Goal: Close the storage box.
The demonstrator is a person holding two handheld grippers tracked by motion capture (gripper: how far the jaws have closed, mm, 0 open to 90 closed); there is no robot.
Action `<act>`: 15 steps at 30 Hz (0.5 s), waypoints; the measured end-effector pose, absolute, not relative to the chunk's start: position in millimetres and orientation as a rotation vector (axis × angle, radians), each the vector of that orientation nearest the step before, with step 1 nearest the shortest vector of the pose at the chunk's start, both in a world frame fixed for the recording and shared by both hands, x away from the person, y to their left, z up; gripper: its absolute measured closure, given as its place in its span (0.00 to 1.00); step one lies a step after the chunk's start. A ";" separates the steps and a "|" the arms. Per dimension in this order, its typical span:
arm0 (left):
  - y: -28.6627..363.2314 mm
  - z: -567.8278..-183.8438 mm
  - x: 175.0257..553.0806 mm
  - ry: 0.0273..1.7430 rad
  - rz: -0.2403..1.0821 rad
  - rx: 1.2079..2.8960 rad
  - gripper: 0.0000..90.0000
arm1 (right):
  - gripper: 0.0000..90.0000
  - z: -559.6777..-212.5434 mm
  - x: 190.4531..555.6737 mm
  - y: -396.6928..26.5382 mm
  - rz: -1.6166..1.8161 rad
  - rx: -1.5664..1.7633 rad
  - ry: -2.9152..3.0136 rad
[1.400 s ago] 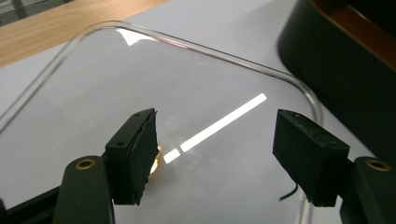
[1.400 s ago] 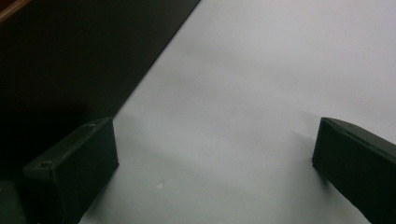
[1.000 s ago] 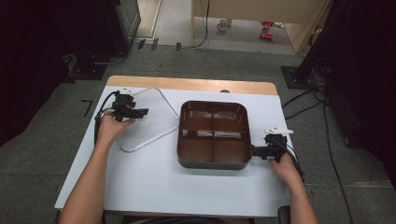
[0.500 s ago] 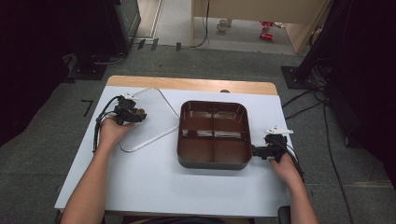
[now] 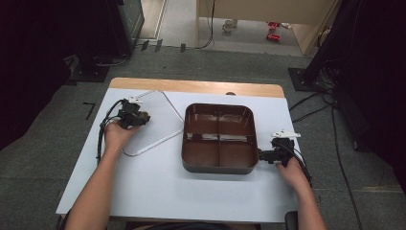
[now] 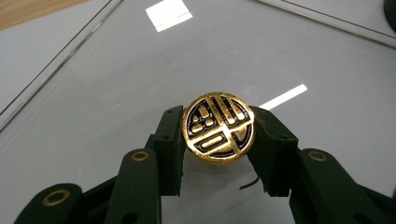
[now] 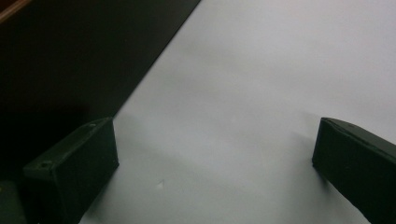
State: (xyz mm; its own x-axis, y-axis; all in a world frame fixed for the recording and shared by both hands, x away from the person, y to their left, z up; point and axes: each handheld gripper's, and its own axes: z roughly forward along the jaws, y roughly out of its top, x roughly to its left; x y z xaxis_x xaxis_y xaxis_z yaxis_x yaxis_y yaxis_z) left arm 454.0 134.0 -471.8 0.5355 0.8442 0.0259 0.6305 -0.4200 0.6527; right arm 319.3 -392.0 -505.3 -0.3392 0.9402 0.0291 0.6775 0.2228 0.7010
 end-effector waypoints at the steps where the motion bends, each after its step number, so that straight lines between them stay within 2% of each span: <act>1: 133.8 -471.4 454.0 1.184 0.478 2.192 0.66 | 0.00 -505.3 319.3 -392.0 0.885 1.494 2.100; 7: 136.4 -467.6 454.8 1.184 0.466 2.197 0.66 | 0.00 -505.3 319.2 -392.1 0.885 1.494 2.100; 15: 147.3 -439.5 446.2 1.161 0.457 2.166 0.66 | 0.00 -505.3 319.3 -392.1 0.885 1.494 2.100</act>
